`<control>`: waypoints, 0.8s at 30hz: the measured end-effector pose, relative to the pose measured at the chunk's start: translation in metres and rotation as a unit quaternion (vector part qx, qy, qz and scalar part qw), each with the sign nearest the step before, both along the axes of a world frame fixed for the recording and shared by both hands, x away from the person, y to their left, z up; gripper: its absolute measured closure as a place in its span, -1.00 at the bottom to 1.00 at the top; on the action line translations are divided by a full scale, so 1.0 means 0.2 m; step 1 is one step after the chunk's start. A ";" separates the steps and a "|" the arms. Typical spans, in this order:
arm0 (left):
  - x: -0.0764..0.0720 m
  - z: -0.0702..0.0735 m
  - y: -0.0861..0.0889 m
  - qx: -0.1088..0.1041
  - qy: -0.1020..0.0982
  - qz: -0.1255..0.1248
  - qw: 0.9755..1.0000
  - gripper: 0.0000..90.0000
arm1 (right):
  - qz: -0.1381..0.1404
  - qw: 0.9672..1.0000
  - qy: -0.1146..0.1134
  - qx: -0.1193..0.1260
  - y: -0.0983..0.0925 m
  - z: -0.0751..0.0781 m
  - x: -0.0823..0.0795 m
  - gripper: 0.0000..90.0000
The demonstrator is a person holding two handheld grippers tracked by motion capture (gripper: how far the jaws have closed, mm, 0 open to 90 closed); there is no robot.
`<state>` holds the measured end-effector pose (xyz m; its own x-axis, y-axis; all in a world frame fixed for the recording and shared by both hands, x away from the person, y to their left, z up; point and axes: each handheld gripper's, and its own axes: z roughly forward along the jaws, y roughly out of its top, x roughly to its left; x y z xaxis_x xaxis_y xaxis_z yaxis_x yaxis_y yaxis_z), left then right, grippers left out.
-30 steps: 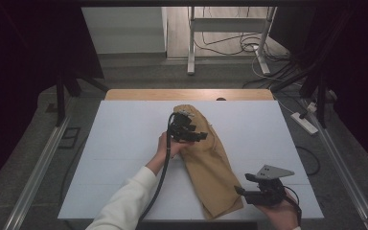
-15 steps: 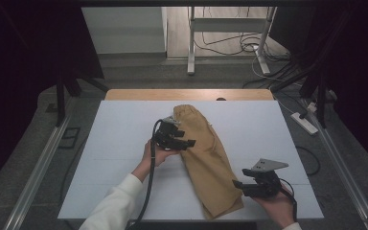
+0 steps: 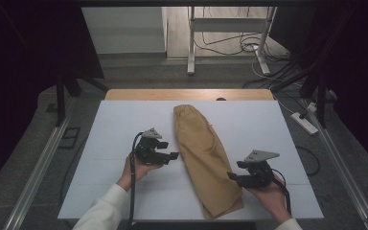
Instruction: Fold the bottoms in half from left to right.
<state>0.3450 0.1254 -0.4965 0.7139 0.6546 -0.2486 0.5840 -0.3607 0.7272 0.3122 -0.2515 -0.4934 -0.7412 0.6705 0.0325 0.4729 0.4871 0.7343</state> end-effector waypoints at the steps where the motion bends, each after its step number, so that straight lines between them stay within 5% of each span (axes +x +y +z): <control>1: -0.01 -0.01 0.01 -0.001 0.001 0.001 1.000 -0.31 | -0.001 1.000 0.000 -0.002 0.00 0.00 0.01 -0.11; 9: -0.11 -0.05 0.07 -0.004 0.011 0.007 1.000 -0.31 | -0.007 1.000 -0.010 -0.029 0.11 -0.01 0.14 -0.11; 16: -0.13 -0.05 0.08 -0.007 0.007 0.011 1.000 -0.32 | -0.014 1.000 0.004 -0.017 0.20 -0.04 0.30 -0.06; 24: -0.13 -0.05 0.09 -0.006 0.009 0.012 1.000 -0.33 | 0.007 0.999 0.015 -0.030 0.26 -0.07 0.36 0.40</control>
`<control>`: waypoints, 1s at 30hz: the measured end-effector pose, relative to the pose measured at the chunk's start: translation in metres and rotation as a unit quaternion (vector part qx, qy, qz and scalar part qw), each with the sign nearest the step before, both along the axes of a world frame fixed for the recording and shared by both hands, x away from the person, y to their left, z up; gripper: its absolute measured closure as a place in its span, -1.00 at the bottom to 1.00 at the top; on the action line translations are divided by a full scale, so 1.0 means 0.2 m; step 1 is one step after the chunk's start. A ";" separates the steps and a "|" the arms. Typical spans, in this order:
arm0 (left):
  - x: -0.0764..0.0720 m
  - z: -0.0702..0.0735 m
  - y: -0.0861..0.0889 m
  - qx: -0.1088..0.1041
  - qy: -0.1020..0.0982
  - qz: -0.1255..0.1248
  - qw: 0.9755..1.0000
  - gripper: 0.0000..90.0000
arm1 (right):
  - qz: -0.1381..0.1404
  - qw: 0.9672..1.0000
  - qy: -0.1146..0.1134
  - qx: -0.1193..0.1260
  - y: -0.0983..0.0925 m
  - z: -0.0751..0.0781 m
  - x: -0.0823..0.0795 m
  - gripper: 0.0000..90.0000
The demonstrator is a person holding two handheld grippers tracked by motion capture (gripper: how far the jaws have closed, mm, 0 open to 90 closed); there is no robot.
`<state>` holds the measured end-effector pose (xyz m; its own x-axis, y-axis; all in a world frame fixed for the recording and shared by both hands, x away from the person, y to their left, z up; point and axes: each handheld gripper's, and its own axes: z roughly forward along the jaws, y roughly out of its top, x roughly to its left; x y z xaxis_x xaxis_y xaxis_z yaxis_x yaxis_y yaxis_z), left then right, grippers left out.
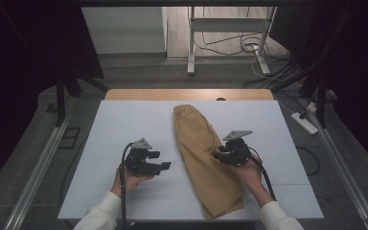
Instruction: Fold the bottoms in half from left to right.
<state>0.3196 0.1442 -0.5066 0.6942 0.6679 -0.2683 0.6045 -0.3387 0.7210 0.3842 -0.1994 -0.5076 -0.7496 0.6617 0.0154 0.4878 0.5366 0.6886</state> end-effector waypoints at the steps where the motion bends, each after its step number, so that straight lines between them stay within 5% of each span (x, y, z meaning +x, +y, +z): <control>1: 0.00 0.00 0.00 0.002 0.001 0.002 1.000 -0.33 | 0.001 1.000 0.000 -0.002 0.00 -0.01 0.00 0.48; 7: 0.01 0.00 0.00 0.003 0.000 0.000 1.000 -0.34 | 0.004 1.000 0.009 -0.021 0.00 -0.03 0.00 0.92; 18: 0.01 -0.01 0.02 0.004 0.002 0.006 1.000 -0.35 | -0.006 0.999 0.025 -0.024 -0.10 -0.02 -0.02 0.89; 21: 0.01 -0.01 0.02 0.006 0.003 0.005 1.000 -0.37 | -0.005 0.999 0.026 -0.031 -0.10 -0.04 -0.02 0.77; 23: 0.02 -0.01 0.02 0.005 0.005 0.002 1.000 -0.37 | -0.017 0.999 0.013 -0.036 -0.10 -0.03 -0.03 0.30; 25: 0.02 -0.01 0.02 0.006 0.004 0.004 1.000 -0.38 | -0.032 0.999 -0.006 -0.025 -0.10 0.01 -0.05 0.04; 30: 0.03 -0.01 0.03 0.005 0.003 0.008 1.000 -0.38 | -0.014 1.000 -0.013 -0.006 -0.09 0.07 -0.12 -0.11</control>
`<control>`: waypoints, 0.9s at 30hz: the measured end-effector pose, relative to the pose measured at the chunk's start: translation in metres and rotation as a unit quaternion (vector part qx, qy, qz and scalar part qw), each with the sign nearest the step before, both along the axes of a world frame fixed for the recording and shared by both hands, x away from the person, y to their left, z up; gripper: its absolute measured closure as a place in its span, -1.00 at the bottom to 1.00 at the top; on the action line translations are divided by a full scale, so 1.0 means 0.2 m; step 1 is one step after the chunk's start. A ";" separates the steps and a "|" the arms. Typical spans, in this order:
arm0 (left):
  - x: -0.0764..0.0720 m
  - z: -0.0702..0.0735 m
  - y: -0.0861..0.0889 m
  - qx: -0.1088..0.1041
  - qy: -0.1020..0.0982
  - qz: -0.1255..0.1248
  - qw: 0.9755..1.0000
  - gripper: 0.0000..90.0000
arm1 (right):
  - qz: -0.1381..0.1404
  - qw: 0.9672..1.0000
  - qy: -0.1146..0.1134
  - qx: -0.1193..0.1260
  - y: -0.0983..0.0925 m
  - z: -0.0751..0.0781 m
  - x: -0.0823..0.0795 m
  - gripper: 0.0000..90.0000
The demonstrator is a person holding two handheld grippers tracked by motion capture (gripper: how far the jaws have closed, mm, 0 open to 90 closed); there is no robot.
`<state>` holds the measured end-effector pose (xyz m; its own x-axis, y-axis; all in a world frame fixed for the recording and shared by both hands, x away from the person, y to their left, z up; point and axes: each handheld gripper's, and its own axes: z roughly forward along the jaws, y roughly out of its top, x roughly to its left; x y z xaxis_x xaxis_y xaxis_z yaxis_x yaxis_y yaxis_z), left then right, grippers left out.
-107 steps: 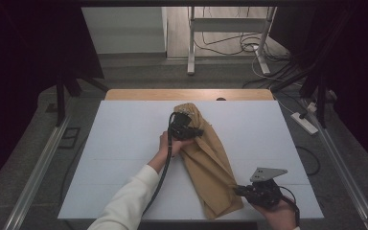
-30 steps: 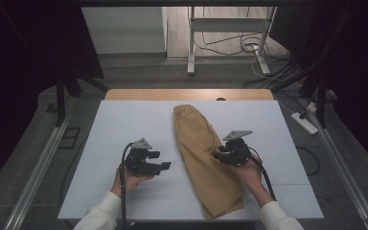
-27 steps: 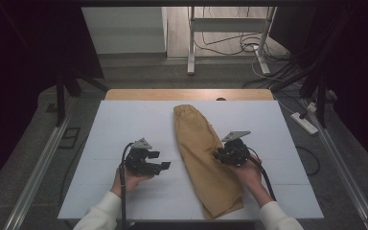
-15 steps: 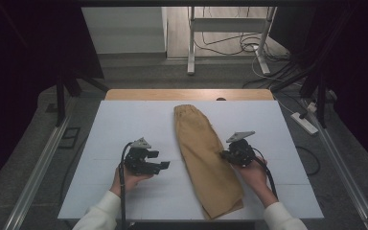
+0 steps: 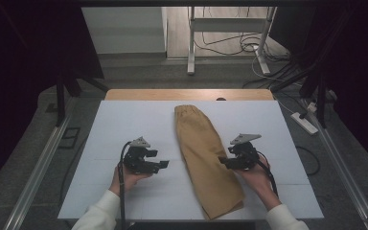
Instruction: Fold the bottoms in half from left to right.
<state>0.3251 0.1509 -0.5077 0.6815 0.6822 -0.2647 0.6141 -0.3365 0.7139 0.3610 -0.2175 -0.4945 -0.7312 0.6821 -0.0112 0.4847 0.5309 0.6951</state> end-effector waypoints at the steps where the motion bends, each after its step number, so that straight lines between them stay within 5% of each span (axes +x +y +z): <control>1: 0.00 0.00 0.00 0.000 0.000 0.001 1.000 -0.38 | 0.007 1.000 0.001 0.004 0.01 0.01 -0.01 -0.12; 7: 0.01 0.01 0.00 0.003 -0.005 0.002 1.000 -0.38 | 0.046 0.999 0.014 0.024 0.08 0.01 -0.08 -0.15; 27: 0.00 0.01 0.01 0.011 -0.006 0.004 1.000 -0.39 | 0.131 0.990 0.049 0.003 0.34 -0.03 -0.23 -0.25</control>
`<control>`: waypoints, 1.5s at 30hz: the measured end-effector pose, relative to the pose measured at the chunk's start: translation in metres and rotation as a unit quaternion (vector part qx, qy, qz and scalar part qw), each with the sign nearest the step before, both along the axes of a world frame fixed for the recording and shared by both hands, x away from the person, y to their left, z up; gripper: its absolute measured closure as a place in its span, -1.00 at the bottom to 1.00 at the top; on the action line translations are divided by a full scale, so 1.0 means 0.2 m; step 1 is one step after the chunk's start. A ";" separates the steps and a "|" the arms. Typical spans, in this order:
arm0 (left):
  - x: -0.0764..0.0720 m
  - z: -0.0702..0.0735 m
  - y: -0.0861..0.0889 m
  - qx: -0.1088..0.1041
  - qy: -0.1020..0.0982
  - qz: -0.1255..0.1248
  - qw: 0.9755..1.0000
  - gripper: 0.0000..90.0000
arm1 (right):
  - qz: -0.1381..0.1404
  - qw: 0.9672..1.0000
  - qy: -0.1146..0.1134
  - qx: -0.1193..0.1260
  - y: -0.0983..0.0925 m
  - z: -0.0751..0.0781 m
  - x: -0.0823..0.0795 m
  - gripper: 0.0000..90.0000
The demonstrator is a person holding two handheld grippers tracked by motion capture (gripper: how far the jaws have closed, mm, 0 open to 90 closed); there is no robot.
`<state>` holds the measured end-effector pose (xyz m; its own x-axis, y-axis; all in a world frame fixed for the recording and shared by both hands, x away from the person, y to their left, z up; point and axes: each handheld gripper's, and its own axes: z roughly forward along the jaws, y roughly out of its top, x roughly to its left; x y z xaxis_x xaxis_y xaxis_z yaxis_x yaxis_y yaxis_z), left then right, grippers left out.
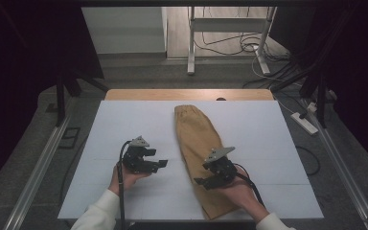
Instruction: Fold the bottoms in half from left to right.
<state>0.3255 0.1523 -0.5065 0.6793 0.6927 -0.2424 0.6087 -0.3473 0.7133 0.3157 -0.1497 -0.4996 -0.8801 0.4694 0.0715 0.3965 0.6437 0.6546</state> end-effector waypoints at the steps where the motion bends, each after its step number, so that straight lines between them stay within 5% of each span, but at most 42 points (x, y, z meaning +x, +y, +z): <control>1: 0.00 0.00 0.00 0.000 -0.001 0.000 1.000 -0.39 | 0.003 1.000 0.002 -0.002 0.01 -0.01 -0.01 -0.25; 18: 0.01 -0.01 0.01 0.005 0.002 0.002 1.000 -0.40 | 0.036 0.994 -0.024 -0.102 0.13 -0.09 -0.08 -0.36; 31: 0.00 -0.01 0.01 0.006 0.002 0.004 1.000 -0.41 | 0.014 0.993 -0.014 -0.115 0.12 -0.08 -0.07 -0.24; 45: 0.00 -0.02 0.00 0.011 0.002 0.002 1.000 -0.41 | 0.010 0.990 -0.016 -0.138 0.10 -0.05 -0.07 0.79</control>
